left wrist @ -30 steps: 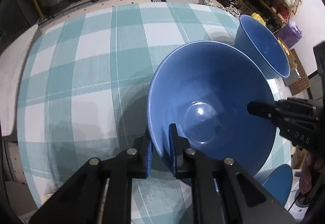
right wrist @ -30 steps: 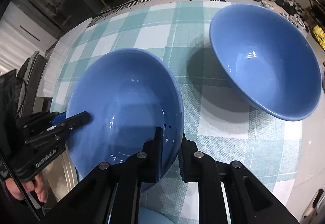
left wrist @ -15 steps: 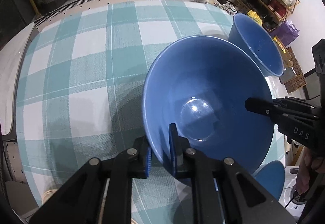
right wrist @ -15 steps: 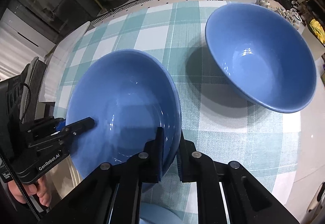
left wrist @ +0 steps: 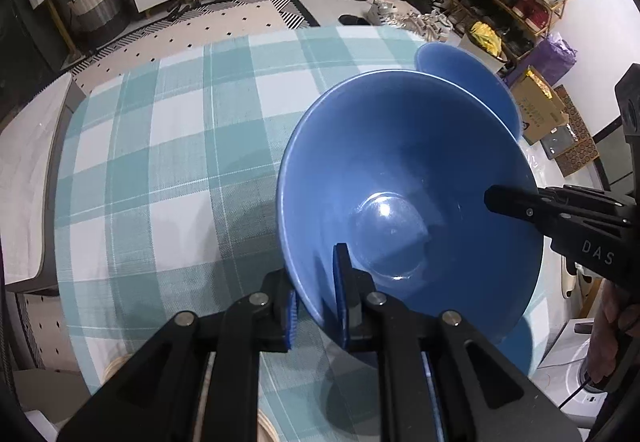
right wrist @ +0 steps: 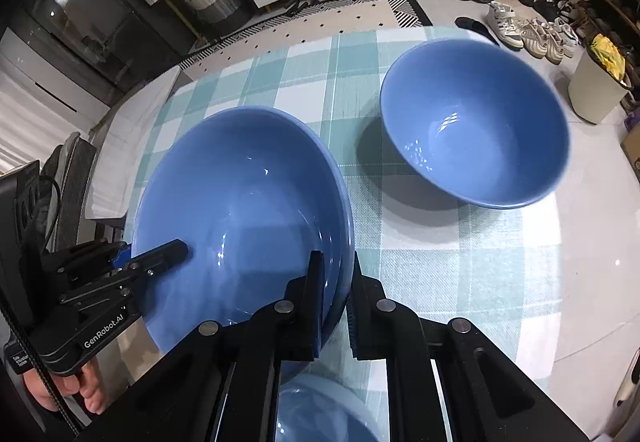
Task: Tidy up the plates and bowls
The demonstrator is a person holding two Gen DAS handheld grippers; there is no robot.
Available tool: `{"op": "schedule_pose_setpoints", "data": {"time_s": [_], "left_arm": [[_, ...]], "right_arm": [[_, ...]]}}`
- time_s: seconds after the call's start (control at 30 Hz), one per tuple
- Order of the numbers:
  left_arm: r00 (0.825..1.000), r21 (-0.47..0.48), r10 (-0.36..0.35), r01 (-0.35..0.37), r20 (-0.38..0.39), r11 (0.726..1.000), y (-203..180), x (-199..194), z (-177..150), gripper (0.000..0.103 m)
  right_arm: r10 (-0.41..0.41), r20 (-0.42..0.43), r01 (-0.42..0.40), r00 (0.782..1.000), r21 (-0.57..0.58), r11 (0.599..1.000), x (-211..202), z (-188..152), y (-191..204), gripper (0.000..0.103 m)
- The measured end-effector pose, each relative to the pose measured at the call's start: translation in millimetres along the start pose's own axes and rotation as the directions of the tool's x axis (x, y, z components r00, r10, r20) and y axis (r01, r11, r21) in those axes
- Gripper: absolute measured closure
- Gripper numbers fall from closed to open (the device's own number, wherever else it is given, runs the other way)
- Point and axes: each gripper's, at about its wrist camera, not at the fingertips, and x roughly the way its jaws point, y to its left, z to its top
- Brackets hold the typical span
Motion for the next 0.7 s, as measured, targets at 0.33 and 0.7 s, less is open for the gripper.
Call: {"op": "schedule_pose_setpoints", "data": {"time_s": [0.33, 0.7], "left_arm": [[0.999, 0.031, -0.023, 0.022, 0.036, 0.999, -20.6, -37.9, -15.7, 0.090], [0.996, 0.051, -0.053, 0.049, 0.077, 0.997, -41.8, -61.4, -54.6, 0.090]], "right_arm": [[-0.027, 0.060, 0.028, 0.998, -0.012, 1.000, -56.1, -26.4, 7.0, 0.093], [-0.054, 0.077, 0.056, 0.996, -0.025, 0.998, -86.8, -81.3, 11.6, 0.093]]}}
